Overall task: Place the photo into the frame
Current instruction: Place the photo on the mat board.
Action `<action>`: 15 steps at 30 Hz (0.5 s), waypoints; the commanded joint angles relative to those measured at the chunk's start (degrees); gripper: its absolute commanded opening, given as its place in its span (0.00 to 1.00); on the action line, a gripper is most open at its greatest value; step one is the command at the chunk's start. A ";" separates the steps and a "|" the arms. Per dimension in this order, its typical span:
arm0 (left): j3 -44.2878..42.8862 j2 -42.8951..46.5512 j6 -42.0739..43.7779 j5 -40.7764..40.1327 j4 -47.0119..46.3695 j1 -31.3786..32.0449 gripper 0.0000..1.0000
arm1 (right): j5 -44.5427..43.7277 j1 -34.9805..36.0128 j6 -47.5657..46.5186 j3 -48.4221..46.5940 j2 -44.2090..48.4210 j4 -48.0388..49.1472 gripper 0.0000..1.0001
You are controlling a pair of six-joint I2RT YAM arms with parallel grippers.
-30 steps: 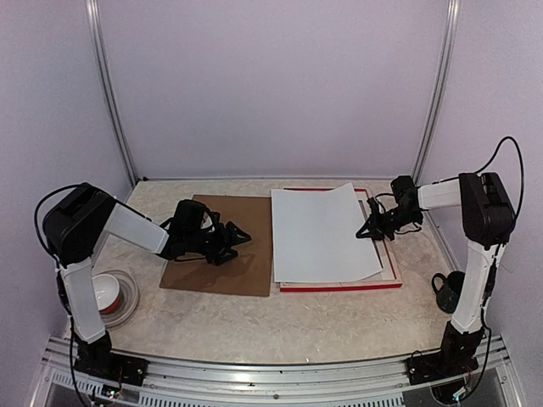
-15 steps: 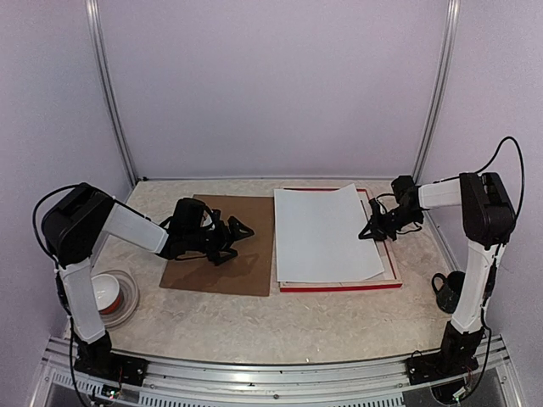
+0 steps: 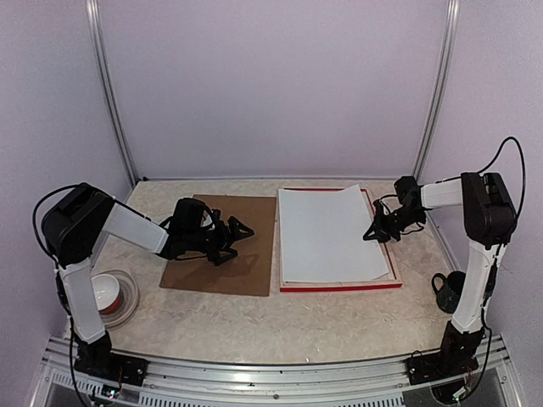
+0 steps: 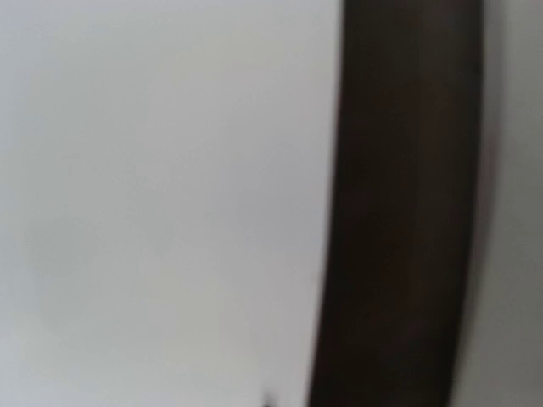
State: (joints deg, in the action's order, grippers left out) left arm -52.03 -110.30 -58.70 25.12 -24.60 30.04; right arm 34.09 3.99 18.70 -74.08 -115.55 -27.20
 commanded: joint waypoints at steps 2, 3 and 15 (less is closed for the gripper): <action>1.37 -1.06 0.51 -3.01 5.64 -0.34 0.99 | -2.44 -1.00 -1.10 -0.53 2.83 -1.49 0.00; 1.50 -1.06 0.43 -3.02 5.62 -0.34 0.99 | -2.44 -1.00 -1.12 -0.52 2.91 -1.54 0.00; 1.78 -1.03 0.51 -3.13 5.44 -0.40 0.99 | -3.79 -1.35 -1.62 0.00 3.63 -2.09 0.00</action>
State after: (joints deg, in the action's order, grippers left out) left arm -52.01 -110.30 -58.70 25.10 -24.62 30.04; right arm 31.81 3.66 17.80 -74.08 -114.37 -28.45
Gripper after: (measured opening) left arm 0.987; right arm 0.006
